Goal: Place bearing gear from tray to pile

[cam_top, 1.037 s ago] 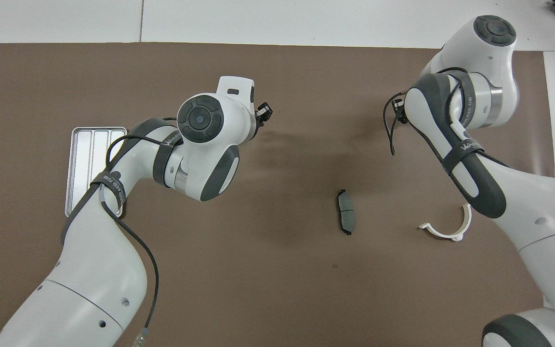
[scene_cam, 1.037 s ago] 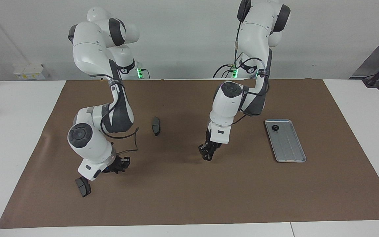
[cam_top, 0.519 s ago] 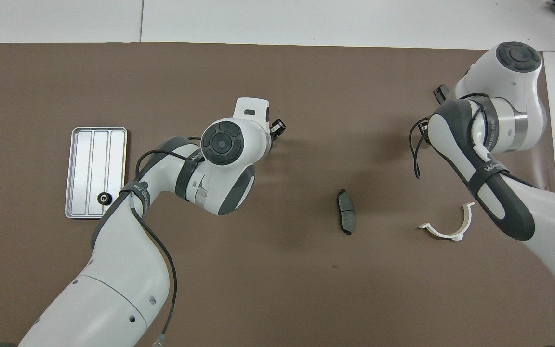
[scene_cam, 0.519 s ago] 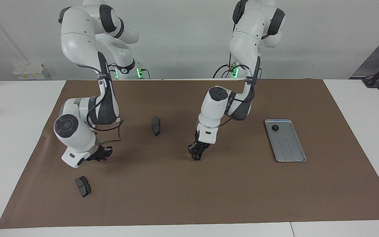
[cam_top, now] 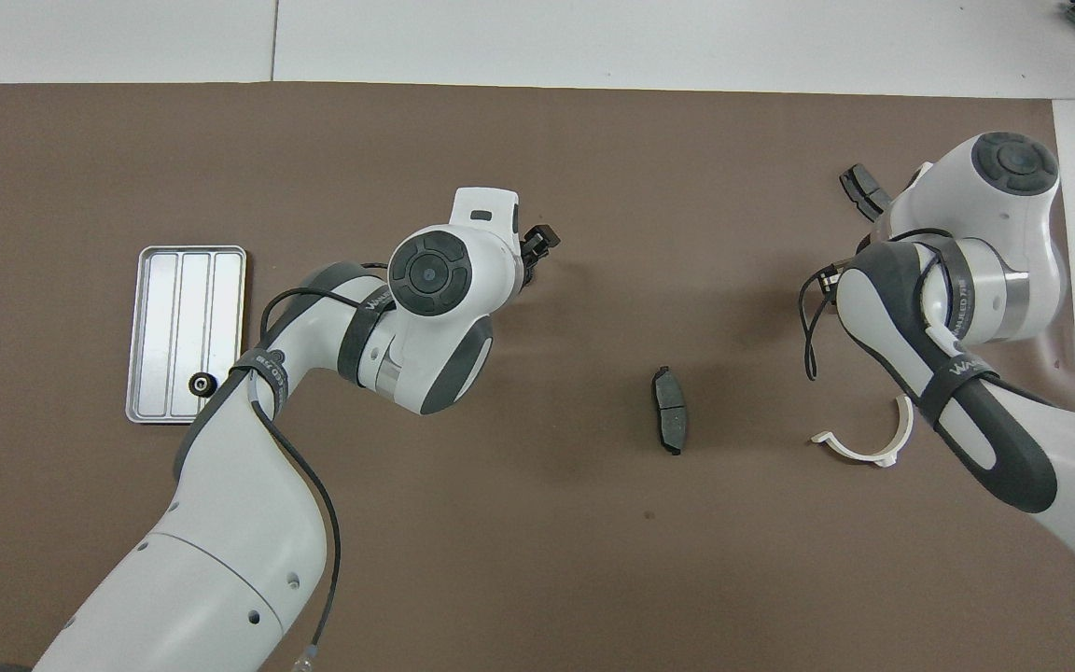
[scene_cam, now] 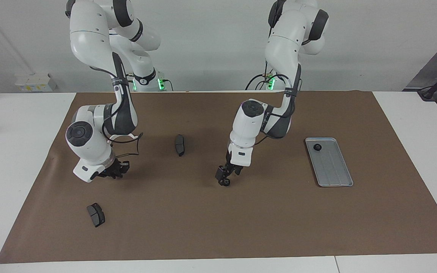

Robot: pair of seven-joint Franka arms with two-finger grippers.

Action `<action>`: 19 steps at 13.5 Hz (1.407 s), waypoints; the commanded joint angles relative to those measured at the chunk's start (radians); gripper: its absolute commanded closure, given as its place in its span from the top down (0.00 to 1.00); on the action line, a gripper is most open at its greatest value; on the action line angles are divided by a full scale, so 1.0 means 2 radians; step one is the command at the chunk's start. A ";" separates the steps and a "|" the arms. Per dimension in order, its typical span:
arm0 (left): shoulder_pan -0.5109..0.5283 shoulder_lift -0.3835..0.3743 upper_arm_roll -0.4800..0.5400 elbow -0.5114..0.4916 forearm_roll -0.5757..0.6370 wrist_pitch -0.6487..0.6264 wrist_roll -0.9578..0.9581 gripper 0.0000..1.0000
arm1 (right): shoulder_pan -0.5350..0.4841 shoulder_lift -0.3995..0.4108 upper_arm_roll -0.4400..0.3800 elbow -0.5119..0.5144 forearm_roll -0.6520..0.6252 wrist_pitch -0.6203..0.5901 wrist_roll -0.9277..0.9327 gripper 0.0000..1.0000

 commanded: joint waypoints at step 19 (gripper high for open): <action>0.254 -0.255 0.020 -0.367 -0.004 0.014 0.416 1.00 | 0.263 0.143 0.008 0.247 -0.024 0.039 0.295 0.59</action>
